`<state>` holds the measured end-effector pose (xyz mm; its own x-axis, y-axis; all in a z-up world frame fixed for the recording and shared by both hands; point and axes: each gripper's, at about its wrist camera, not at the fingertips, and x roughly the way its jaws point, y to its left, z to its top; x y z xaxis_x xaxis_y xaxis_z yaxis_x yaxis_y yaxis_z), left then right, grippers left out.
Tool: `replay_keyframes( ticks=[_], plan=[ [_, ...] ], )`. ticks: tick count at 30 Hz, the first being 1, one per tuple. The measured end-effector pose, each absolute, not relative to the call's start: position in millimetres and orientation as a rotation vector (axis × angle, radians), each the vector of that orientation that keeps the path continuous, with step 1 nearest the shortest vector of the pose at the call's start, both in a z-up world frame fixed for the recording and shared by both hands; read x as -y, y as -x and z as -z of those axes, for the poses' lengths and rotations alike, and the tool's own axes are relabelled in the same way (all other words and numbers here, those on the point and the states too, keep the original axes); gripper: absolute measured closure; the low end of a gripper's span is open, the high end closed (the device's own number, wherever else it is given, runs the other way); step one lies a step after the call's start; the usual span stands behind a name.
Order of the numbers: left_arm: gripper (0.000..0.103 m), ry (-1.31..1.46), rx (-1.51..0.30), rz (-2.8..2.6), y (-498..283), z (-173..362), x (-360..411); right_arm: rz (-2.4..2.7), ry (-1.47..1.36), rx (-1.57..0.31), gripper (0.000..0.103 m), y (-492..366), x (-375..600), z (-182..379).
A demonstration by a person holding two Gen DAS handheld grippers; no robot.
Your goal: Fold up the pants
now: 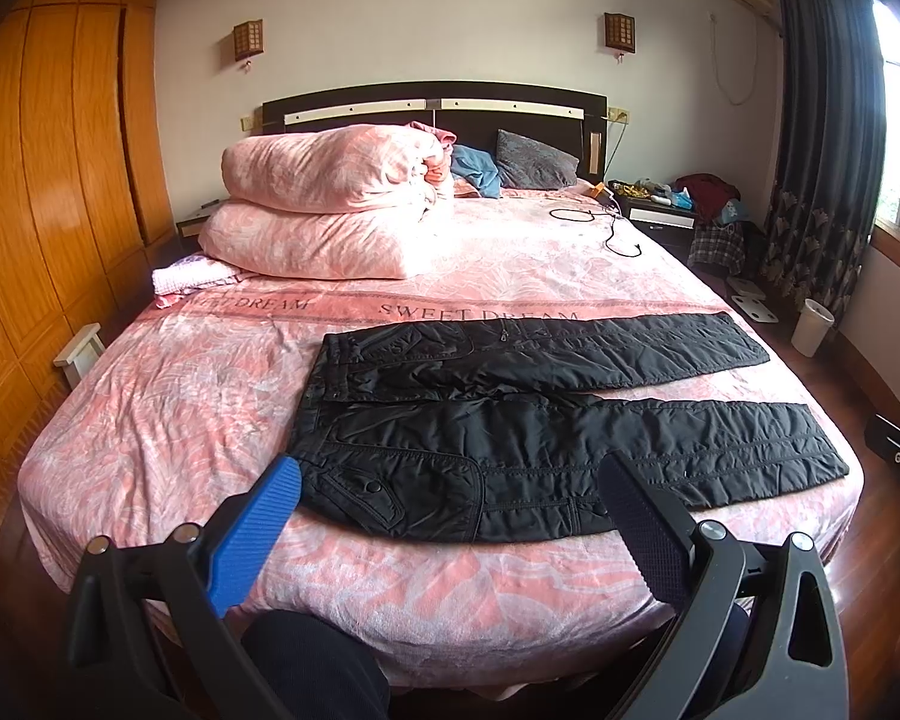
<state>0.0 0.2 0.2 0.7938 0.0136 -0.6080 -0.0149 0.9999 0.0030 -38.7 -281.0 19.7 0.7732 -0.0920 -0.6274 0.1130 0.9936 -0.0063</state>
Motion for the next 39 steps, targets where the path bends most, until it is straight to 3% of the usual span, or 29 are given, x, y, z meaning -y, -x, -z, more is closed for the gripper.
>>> replay_keyframes(
  ticks=[39],
  plan=[
    [0.004,-0.002,-0.649,-0.019,-0.9,-6.6,-2.8,0.110,-0.031,-0.681,0.002,38.3,280.3,-16.0]
  ],
)
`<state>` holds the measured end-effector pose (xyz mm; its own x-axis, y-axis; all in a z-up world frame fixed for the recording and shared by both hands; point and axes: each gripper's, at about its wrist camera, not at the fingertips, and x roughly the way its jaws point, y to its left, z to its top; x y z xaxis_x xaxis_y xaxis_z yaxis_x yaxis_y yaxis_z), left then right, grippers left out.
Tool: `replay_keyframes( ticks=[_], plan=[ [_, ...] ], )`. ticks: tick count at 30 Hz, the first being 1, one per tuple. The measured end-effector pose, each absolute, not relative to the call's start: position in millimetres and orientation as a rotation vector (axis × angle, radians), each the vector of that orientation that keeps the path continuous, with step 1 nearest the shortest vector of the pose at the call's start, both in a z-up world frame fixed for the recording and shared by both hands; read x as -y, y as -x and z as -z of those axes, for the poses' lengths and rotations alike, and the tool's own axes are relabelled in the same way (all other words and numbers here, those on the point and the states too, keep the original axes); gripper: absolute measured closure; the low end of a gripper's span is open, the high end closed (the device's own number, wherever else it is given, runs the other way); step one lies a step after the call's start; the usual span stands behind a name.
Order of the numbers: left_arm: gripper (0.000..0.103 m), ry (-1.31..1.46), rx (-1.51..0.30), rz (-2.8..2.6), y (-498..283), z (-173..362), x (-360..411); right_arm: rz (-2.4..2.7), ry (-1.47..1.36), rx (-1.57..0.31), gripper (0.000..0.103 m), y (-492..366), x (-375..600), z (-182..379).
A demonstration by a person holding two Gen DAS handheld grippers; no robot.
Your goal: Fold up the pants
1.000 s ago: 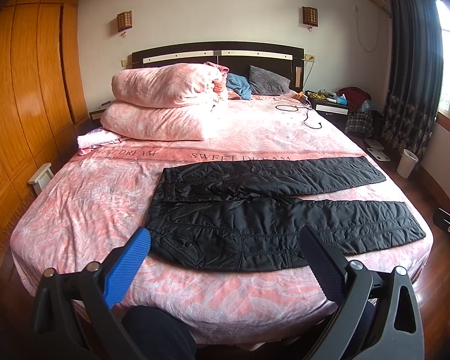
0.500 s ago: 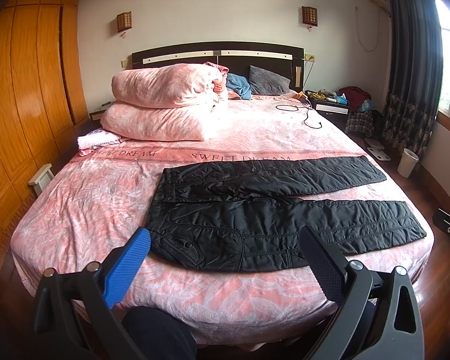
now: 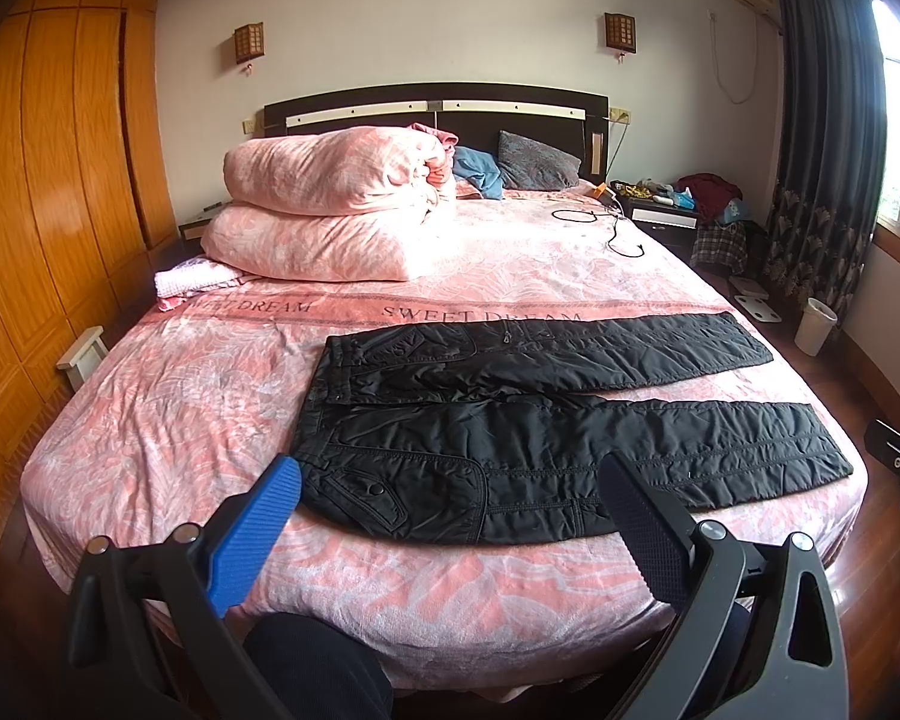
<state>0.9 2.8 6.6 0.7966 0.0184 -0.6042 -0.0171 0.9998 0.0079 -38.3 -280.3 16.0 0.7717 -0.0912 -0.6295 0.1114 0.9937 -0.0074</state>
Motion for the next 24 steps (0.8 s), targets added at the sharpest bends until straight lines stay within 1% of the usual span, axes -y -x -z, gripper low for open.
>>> replay_keyframes(
  ticks=[19,22,24],
  plan=[
    [0.004,-0.003,-0.652,-0.020,-1,-5,-4,0.105,-0.031,-0.689,0.002,34,280,-4],
    [0.004,0.010,-0.680,0.029,-7,1,-13,0.107,-0.022,-0.692,0.002,28,278,-2],
    [0.003,0.008,-0.734,0.055,-22,21,-27,0.105,-0.018,-0.678,0.002,23,278,0]
  ],
)
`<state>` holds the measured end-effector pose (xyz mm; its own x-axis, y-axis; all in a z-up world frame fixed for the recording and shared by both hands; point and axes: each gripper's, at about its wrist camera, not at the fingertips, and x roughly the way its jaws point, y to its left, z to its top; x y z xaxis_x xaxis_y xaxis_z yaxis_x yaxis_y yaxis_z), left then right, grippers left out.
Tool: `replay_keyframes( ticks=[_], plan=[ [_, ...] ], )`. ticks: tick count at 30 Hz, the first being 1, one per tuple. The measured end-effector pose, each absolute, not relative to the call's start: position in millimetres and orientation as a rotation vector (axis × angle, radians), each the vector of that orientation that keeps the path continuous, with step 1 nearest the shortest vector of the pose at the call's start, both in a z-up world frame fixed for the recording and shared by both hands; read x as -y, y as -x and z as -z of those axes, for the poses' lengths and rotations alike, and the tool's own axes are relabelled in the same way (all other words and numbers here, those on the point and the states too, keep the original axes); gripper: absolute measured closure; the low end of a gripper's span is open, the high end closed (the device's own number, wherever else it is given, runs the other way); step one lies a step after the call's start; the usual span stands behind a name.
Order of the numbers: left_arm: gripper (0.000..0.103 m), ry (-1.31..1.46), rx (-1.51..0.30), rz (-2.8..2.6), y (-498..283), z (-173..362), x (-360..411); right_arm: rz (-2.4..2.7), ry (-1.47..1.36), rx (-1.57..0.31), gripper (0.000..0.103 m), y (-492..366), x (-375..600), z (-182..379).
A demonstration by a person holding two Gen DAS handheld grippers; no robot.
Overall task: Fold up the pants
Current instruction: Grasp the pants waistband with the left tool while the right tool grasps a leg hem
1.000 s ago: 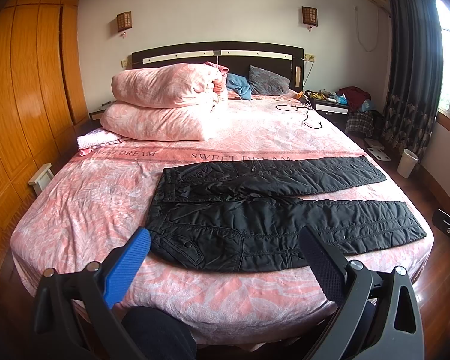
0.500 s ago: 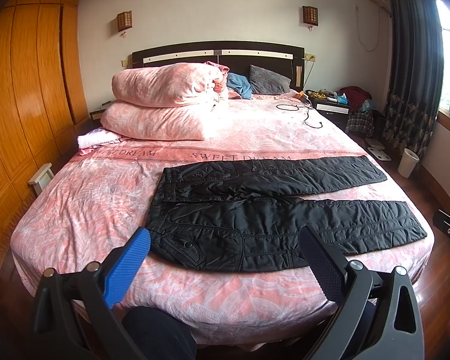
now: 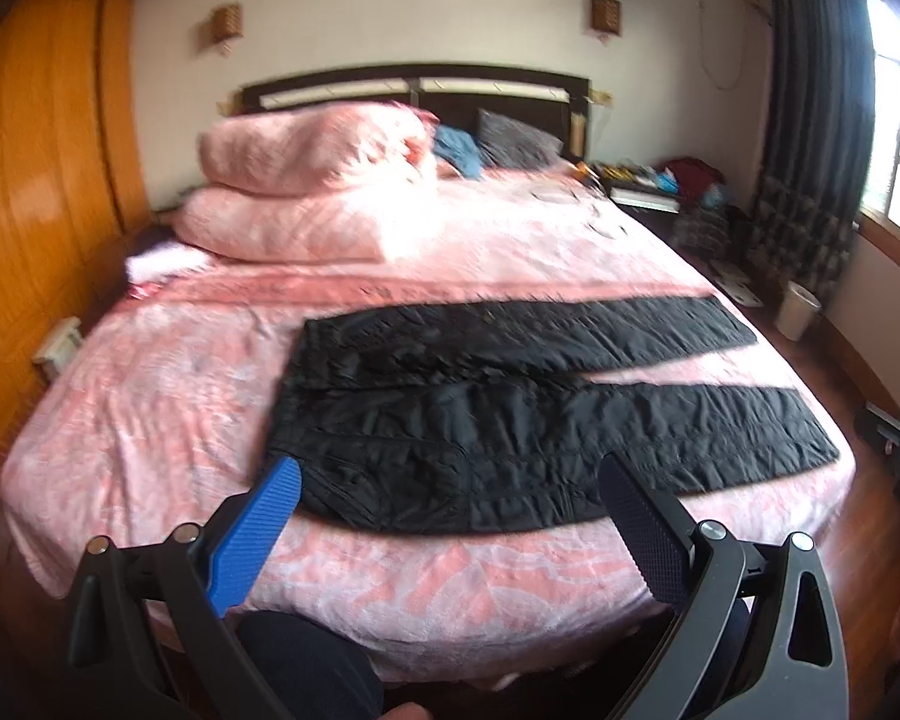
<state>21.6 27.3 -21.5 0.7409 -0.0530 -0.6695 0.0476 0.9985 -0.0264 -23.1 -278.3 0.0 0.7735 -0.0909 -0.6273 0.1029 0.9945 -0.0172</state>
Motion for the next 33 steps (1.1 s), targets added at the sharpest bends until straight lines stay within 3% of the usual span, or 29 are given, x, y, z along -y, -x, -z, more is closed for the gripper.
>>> replay_keyframes(
  ticks=[2,4,8,14,19,21,23,24,27,30,33],
  plan=[
    [0.004,0.016,-0.874,0.070,-48,48,-42,0.056,-0.043,-0.636,0.002,11,289,12],
    [0.004,0.065,-0.956,0.132,-68,73,-65,-0.015,-0.094,-0.739,0.002,-15,301,35],
    [0.004,0.169,-0.959,0.069,-96,105,-139,-0.083,-0.215,-0.860,0.003,-55,330,89],
    [0.004,0.612,-1.151,0.066,-148,197,-248,-0.115,-0.361,-0.971,0.003,-86,378,156],
    [0.004,0.865,-1.148,0.099,-168,250,-270,-0.109,-0.511,-1.021,0.003,-95,420,191],
    [0.004,0.831,-1.177,0.091,-180,263,-264,-0.097,-0.576,-1.043,0.003,-95,437,205],
    [0.014,0.847,-1.214,0.095,-187,273,-253,-0.079,-0.674,-1.083,0.003,-95,465,224],
    [0.025,0.855,-1.234,0.082,-190,277,-251,-0.066,-0.717,-1.088,0.003,-93,479,229],
    [0.043,0.844,-1.211,0.032,-191,278,-250,-0.016,-0.822,-1.068,0.003,-81,522,236],
    [0.044,0.865,-1.200,0.019,-195,283,-252,0.060,-0.953,-0.997,0.003,-65,580,237],
    [0.037,0.903,-1.170,0.027,-194,286,-254,0.119,-1.049,-0.907,0.003,-52,632,238]
  ],
)
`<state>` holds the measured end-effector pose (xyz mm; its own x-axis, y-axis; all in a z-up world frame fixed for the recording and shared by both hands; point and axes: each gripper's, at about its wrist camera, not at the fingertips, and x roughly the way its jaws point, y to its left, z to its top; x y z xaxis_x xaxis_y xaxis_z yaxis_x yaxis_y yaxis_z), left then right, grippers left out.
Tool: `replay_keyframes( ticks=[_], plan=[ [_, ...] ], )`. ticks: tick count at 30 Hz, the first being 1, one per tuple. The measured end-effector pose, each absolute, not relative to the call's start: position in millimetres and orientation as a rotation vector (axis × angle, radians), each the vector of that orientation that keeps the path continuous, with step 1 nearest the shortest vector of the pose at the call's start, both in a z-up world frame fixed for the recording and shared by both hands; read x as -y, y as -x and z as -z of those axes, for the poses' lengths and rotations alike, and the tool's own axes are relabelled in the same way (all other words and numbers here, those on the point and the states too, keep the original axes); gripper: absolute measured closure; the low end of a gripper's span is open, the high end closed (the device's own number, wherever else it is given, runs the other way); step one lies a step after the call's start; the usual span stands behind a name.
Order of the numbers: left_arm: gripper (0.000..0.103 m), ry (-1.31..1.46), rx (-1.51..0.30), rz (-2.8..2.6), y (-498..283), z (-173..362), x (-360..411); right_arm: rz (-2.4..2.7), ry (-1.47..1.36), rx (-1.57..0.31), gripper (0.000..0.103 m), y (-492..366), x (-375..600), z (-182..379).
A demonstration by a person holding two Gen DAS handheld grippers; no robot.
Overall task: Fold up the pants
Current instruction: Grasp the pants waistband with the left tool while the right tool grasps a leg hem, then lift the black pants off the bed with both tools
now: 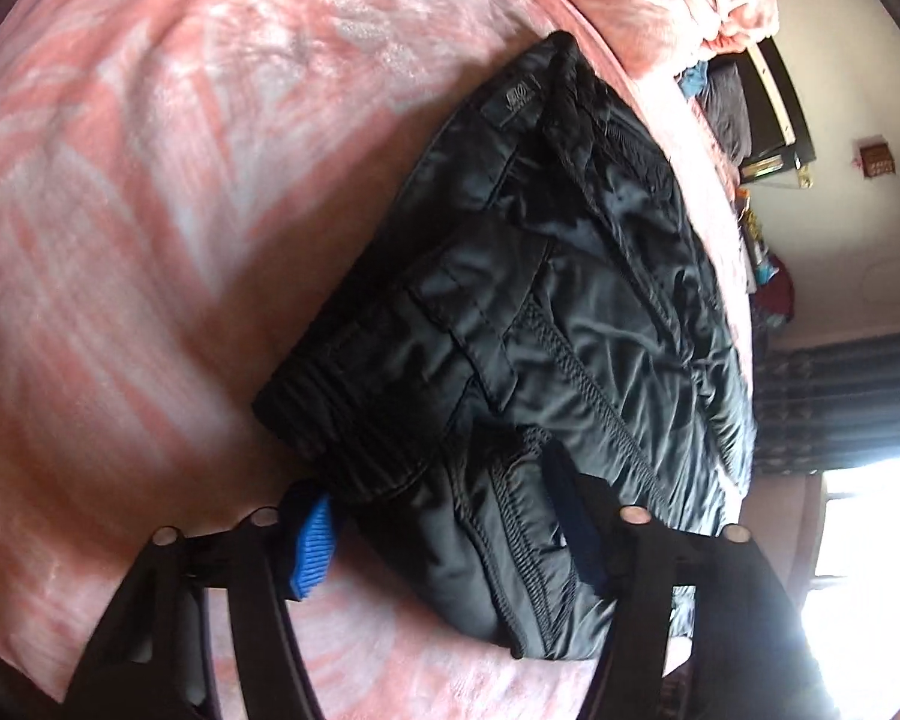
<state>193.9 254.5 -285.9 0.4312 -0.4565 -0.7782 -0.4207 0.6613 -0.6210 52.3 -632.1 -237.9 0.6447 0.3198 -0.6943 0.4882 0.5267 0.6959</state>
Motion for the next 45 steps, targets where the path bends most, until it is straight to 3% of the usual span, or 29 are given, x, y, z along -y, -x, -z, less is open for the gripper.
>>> replay_keyframes(
  ticks=[3,8,9,10,14,17,20,30,32,33,35,36,37,40,43,45],
  plan=[
    [0.038,0.842,-1.180,0.013,-201,283,-249,0.137,-1.094,-0.863,0.003,-55,664,243],
    [0.061,0.767,-1.167,-0.066,-200,280,-240,0.176,-1.129,-0.825,0.003,-77,699,257],
    [0.069,0.769,-1.161,-0.068,-197,280,-241,0.178,-1.157,-0.808,0.003,-81,706,263],
    [0.079,0.777,-1.153,-0.065,-195,279,-241,0.179,-1.172,-0.795,0.008,-83,713,267],
    [0.088,0.792,-1.102,-0.124,-188,268,-235,0.208,-1.192,-0.820,0.081,-95,723,282],
    [0.089,0.843,-1.052,-0.162,-180,258,-242,0.187,-1.144,-0.822,0.093,-94,708,270],
    [0.092,0.866,-1.020,-0.199,-167,251,-258,0.143,-1.067,-0.838,0.095,-92,685,250],
    [0.092,0.882,-1.056,-0.307,-155,275,-291,0.108,-0.973,-1.010,0.093,-100,660,277],
    [0.090,0.874,-1.068,-0.283,-158,271,-290,0.092,-0.955,-1.020,0.085,-97,665,270],
    [0.085,0.863,-1.077,-0.266,-158,268,-291,0.091,-0.937,-1.027,0.077,-95,667,266],
    [0.068,0.831,-1.070,-0.273,-151,254,-297,0.124,-0.878,-1.018,0.048,-88,673,250],
    [0.050,0.815,-1.058,-0.282,-150,246,-301,0.158,-0.818,-1.016,0.045,-84,678,239],
    [0.040,0.783,-1.024,-0.301,-148,232,-308,0.183,-0.784,-1.017,0.045,-80,681,234],
    [0.029,0.671,-0.988,-0.262,-168,204,-315,0.235,-0.681,-0.983,0.041,-80,687,212],
    [0.010,0.537,-0.984,-0.161,-228,180,-309,0.169,-0.628,-0.953,0.011,-106,676,194],
    [0.008,0.441,-0.981,-0.107,-268,172,-301,0.101,-0.617,-0.957,0.010,-136,661,188]
  ],
)
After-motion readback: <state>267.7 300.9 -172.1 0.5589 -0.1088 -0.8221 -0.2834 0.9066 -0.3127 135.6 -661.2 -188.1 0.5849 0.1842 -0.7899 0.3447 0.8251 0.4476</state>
